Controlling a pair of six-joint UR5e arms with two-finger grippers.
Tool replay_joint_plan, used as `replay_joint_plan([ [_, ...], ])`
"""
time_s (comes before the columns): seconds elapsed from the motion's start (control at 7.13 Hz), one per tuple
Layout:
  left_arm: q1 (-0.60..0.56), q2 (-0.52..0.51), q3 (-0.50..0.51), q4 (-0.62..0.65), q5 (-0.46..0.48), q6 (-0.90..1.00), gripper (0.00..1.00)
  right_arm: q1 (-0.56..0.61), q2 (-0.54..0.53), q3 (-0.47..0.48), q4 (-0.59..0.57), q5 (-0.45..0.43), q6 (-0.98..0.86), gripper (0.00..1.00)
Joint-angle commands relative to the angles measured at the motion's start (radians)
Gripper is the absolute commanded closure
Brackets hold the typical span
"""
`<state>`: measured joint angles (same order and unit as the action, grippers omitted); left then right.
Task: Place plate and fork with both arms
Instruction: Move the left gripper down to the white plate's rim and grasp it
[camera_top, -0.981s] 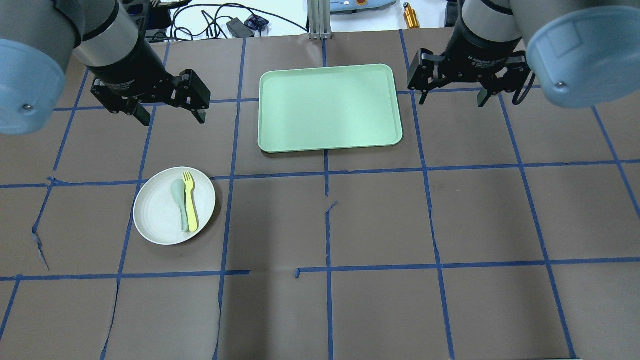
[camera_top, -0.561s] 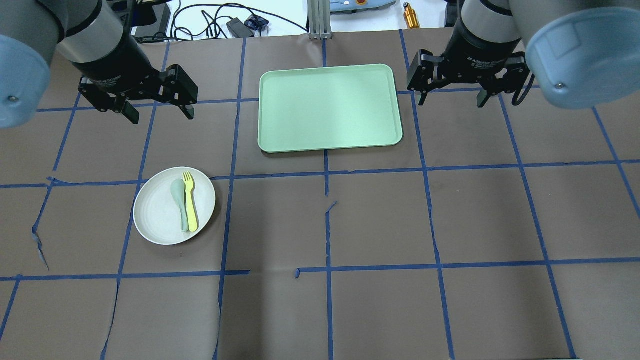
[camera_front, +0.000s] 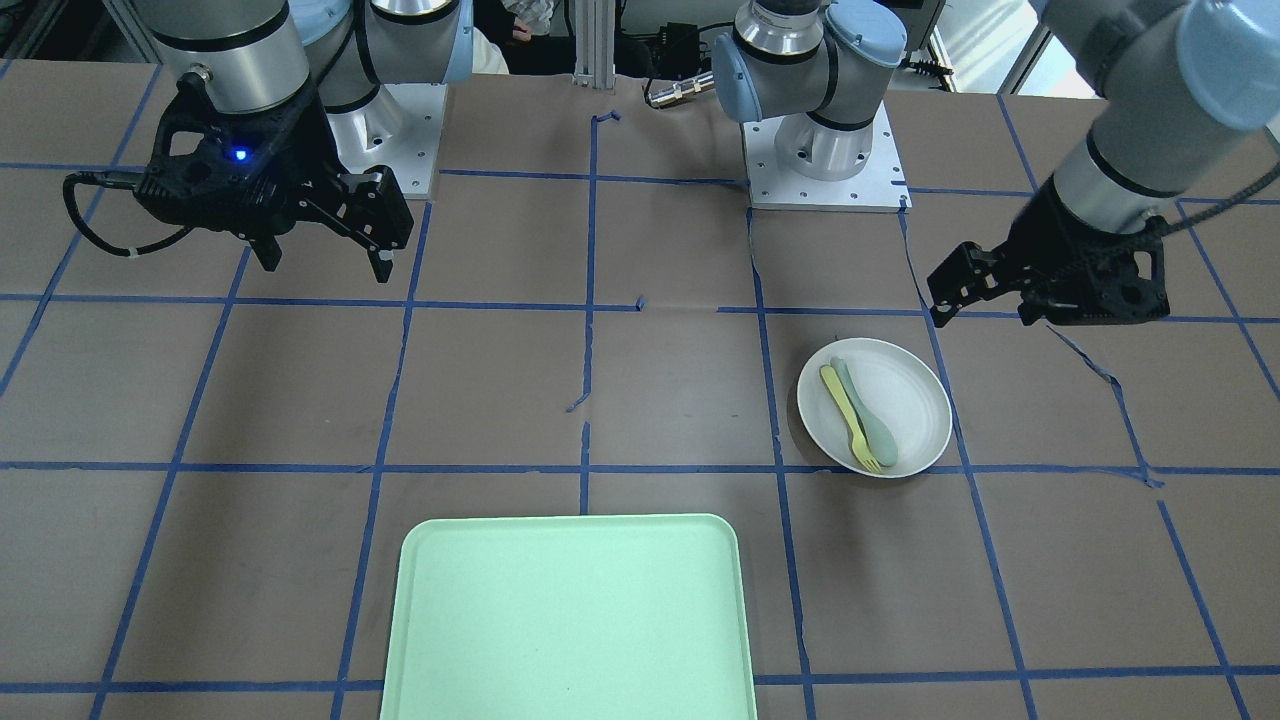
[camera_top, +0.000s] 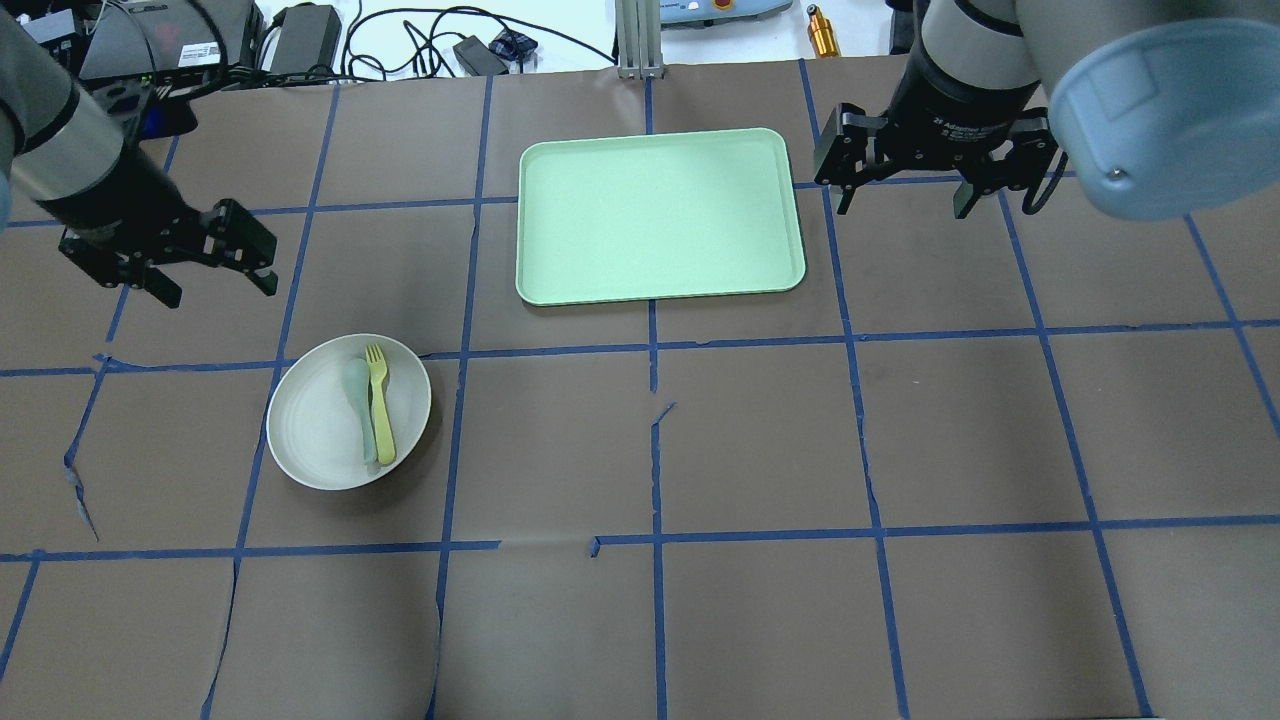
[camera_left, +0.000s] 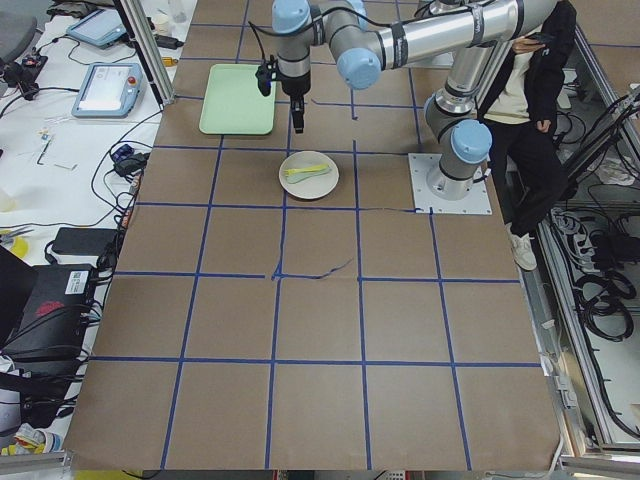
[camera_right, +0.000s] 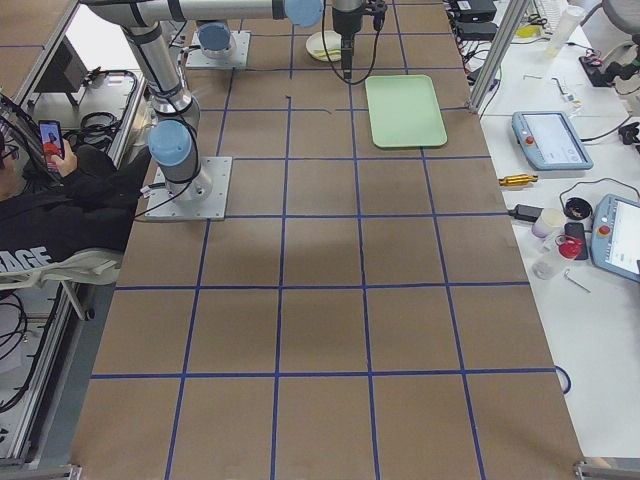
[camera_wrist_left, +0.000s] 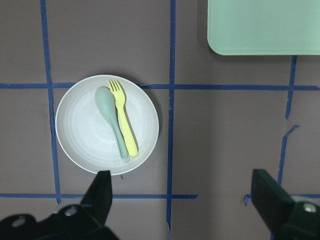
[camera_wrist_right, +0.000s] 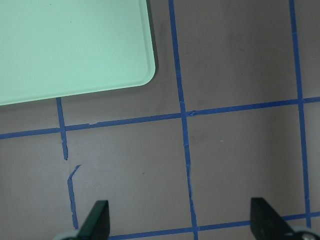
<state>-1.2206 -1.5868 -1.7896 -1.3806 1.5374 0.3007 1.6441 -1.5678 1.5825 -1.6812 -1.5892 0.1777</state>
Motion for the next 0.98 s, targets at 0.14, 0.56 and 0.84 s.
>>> replay_joint_plan([
  [0.14,0.170,-0.102,-0.339,0.430,-0.005,0.255,0.11,0.000,0.002,0.004,0.000,0.000,0.000,0.00],
  [0.56,0.170,-0.203,-0.352,0.509,-0.020,0.203,0.50,0.000,0.003,0.004,0.002,0.002,0.000,0.00],
  [0.84,0.170,-0.216,-0.353,0.514,-0.048,0.176,0.93,0.000,0.003,0.004,0.002,0.000,0.000,0.00],
])
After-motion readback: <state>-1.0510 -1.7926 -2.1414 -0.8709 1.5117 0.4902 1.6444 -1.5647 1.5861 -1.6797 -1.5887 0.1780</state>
